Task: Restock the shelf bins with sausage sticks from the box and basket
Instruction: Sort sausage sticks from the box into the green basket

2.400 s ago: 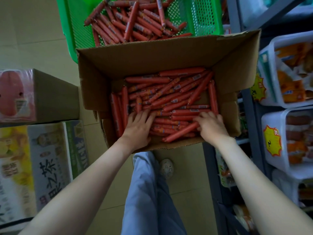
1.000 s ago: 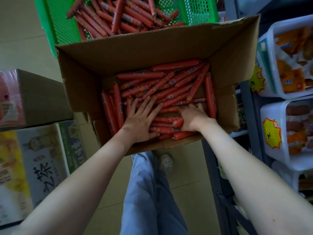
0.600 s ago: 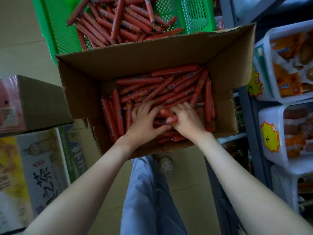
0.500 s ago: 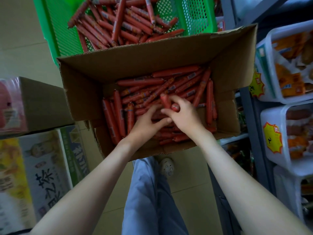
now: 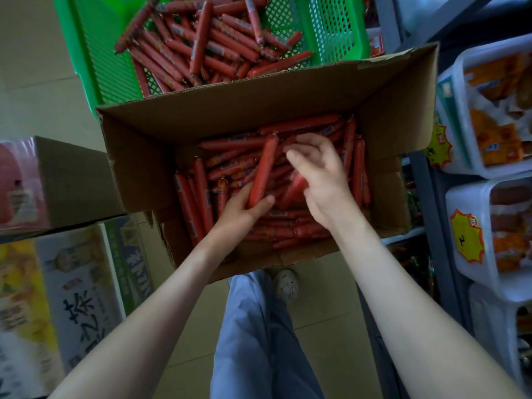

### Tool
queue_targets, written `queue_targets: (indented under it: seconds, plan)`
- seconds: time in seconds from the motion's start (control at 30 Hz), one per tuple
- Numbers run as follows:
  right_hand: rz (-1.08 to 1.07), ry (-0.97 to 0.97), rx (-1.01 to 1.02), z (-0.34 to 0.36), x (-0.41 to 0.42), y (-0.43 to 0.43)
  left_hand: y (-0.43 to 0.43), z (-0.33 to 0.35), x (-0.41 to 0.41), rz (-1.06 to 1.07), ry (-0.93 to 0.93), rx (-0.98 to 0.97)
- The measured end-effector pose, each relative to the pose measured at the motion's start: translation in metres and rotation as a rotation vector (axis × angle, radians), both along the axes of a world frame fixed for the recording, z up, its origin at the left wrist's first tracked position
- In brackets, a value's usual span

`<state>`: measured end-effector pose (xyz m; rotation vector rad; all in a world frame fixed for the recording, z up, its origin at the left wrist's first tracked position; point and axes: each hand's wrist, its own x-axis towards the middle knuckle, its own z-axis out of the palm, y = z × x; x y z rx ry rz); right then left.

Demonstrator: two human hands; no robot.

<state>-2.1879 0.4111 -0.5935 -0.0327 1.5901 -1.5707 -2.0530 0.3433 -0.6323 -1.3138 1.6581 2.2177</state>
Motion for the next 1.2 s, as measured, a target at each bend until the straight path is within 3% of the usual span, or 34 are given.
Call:
queue_targets:
  seconds: [0.1,0.23,0.27,0.37,0.4,0.47,0.63,0.77,0.93,1.03,1.2]
  plan:
    - [-0.059,-0.15,-0.151,0.011,-0.001,-0.009,-0.005,0.002,0.003,-0.084,0.051,0.08]
    - [-0.101,-0.171,-0.075,-0.005,0.001,-0.003,-0.008,-0.001,-0.002,-0.196,-0.084,-0.04]
    - [-0.06,-0.068,0.049,-0.013,0.0,0.005,-0.009,-0.003,-0.004,-0.238,-0.165,-0.136]
    - [0.169,0.519,0.695,-0.041,-0.015,0.034,-0.01,-0.006,0.001,-0.393,-0.441,-0.483]
    - [0.229,0.621,0.871,-0.048,-0.021,0.044,-0.01,-0.01,0.005,-0.389,-0.475,-0.557]
    - [0.279,0.581,1.041,-0.059,-0.029,0.059,-0.008,-0.012,0.01,-0.359,-0.503,-0.669]
    - [0.261,0.468,1.082,-0.072,-0.043,0.069,-0.002,-0.014,0.013,-0.357,-0.62,-0.888]
    - [0.286,0.398,1.102,-0.073,-0.054,0.064,-0.005,-0.027,0.023,-0.405,-0.642,-1.187]
    - [0.466,0.419,0.873,-0.069,-0.036,0.062,0.013,-0.02,-0.006,-0.571,-0.313,-1.322]
    - [0.554,0.578,0.942,-0.069,-0.028,0.064,0.023,-0.022,-0.03,-0.733,-0.139,-1.377]
    - [0.31,0.544,1.133,-0.071,-0.037,0.072,0.026,-0.032,-0.046,-0.785,-0.208,-1.382]
